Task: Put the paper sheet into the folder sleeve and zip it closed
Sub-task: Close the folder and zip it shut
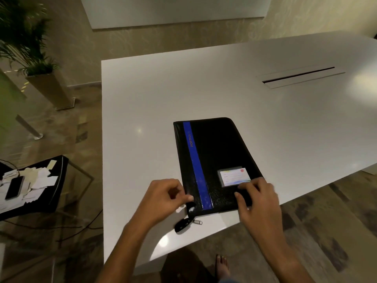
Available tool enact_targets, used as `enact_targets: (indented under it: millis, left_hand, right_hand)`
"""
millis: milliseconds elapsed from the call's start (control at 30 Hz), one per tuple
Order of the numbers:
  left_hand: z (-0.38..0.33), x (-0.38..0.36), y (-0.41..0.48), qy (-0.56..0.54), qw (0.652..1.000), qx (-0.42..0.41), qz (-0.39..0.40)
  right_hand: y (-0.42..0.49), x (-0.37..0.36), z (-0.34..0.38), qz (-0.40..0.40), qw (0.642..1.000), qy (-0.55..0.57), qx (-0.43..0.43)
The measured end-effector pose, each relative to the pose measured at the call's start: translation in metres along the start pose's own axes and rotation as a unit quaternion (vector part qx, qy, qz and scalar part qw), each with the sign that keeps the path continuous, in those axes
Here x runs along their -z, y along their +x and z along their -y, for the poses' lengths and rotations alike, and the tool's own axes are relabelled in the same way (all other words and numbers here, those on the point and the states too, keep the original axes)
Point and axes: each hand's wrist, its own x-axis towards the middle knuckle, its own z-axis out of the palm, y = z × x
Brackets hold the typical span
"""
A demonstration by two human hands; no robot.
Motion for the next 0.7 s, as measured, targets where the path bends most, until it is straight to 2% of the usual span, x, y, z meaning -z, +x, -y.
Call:
enact_targets:
  millis: [133, 300, 467, 700]
  left_hand:
    - [0.006, 0.001, -0.017, 0.122, 0.985, 0.047, 0.113]
    - [0.001, -0.008, -0.025, 0.212, 0.969, -0.005, 0.129]
    - [0.0, -0.003, -0.031, 0.215, 0.966, -0.044, 0.134]
    - [0.007, -0.002, -0.037, 0.128, 0.982, -0.025, 0.138]
  right_hand:
    - [-0.03, -0.008, 0.044, 0.081, 0.994, 0.068, 0.025]
    - [-0.048, -0.023, 0.075, 0.128, 0.989, 0.053, 0.052]
    - [-0.058, -0.034, 0.091, 0.146, 0.986, 0.014, 0.074]
    - [-0.066, -0.043, 0.097, 0.092, 0.99, -0.01, 0.102]
